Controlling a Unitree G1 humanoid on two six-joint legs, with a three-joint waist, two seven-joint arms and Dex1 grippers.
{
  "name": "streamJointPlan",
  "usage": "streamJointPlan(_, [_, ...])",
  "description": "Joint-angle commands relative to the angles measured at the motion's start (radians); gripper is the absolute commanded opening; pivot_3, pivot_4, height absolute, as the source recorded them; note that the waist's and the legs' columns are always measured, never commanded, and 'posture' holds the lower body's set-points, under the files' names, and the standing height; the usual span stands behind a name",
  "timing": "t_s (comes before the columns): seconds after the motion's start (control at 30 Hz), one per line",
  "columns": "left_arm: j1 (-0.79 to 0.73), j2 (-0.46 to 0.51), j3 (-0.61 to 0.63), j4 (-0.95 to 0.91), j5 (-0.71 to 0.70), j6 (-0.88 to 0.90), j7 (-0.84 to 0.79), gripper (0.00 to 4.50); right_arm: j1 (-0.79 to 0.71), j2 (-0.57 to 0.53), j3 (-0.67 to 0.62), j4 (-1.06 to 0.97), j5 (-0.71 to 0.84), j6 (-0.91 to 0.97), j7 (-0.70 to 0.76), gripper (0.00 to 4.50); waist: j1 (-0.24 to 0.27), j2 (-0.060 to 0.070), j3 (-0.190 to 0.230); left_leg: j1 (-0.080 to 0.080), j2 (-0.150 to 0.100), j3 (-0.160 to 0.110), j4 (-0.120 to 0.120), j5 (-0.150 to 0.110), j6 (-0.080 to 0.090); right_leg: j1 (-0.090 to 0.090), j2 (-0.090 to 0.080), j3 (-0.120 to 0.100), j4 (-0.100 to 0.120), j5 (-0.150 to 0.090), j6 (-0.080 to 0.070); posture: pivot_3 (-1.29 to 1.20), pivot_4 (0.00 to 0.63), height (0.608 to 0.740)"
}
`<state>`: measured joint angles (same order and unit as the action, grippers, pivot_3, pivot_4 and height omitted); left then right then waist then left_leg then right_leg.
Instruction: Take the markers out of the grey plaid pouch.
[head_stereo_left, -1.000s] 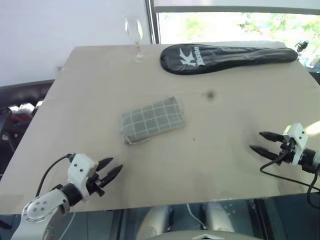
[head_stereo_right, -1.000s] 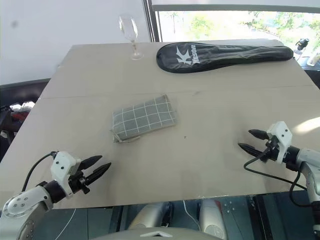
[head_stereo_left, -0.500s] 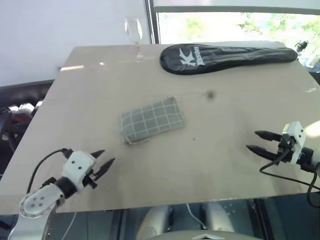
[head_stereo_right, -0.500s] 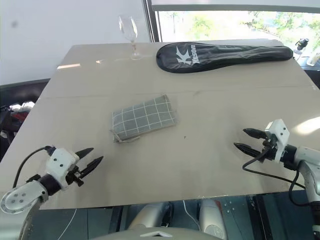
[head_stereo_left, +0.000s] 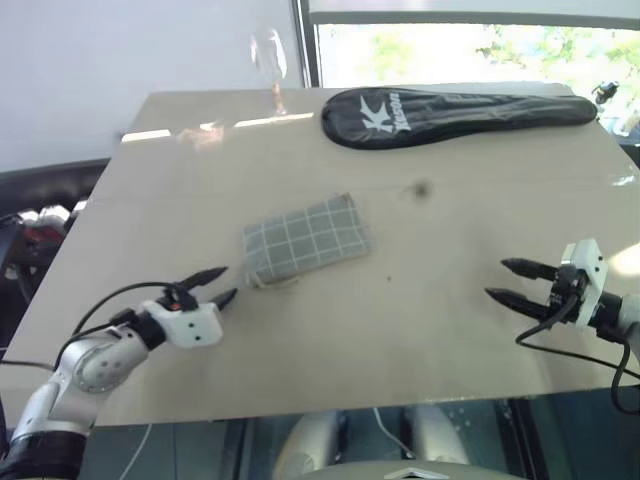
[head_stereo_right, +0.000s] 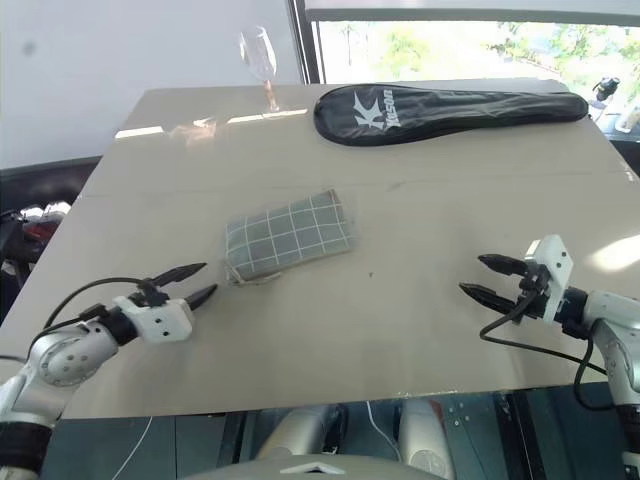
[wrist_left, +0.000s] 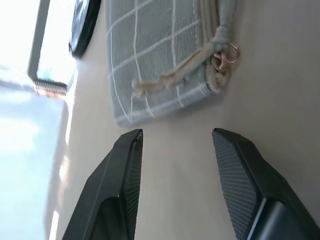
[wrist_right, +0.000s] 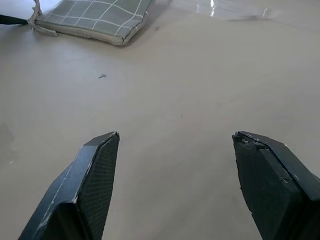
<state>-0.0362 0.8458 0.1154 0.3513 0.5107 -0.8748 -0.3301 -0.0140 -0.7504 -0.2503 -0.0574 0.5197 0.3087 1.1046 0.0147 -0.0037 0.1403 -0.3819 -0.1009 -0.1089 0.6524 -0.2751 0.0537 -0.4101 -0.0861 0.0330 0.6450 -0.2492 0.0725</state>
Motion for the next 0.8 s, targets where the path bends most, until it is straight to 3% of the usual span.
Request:
streamJointPlan(0.03, [-0.086,0.027,-0.092,0.109,0.14,-0.077,0.113,2.26,0.001,-0.017,-0.027,-0.074,0.056,0.044,0.008,3.68,0.001,0.0,-0.001,0.0,0.0,0.0,0.0,0.0,0.0,0.0,0.0,0.0,0.0,0.0,0.0,0.0,0.15,0.74])
streamJointPlan(0.4, [-0.361,0.05,-0.353,0.314,0.435,-0.168,0.451,2.26,0.025,-0.053,-0.032,-0.241,0.165,0.196,0.015,3.68,0.001,0.002,-0.002,0.001,-0.001,0.0,0.001,0.0,0.0,0.0,0.0,-0.001,0.004,0.0,0.0,0.0,0.15,0.74])
streamJointPlan(0.57, [-0.407,0.041,-0.417,0.303,0.487,-0.164,0.559,0.06,0.024,-0.051,-0.026,-0.258,0.167,0.202,0.007,3.68,0.01,0.011,-0.008,0.002,-0.002,0.0,0.002,0.0,0.001,0.001,-0.001,-0.001,0.006,0.0,0.0,0.0,0.15,0.74])
streamJointPlan(0.8, [-0.428,0.019,-0.442,0.233,0.46,-0.141,0.58,0.06,-0.021,-0.02,0.035,-0.281,0.16,0.2,-0.011,3.68,0.025,0.012,-0.009,0.003,-0.002,0.0,0.004,0.0,0.001,0.001,-0.001,-0.002,0.011,0.0,0.001,0.0,0.15,0.74])
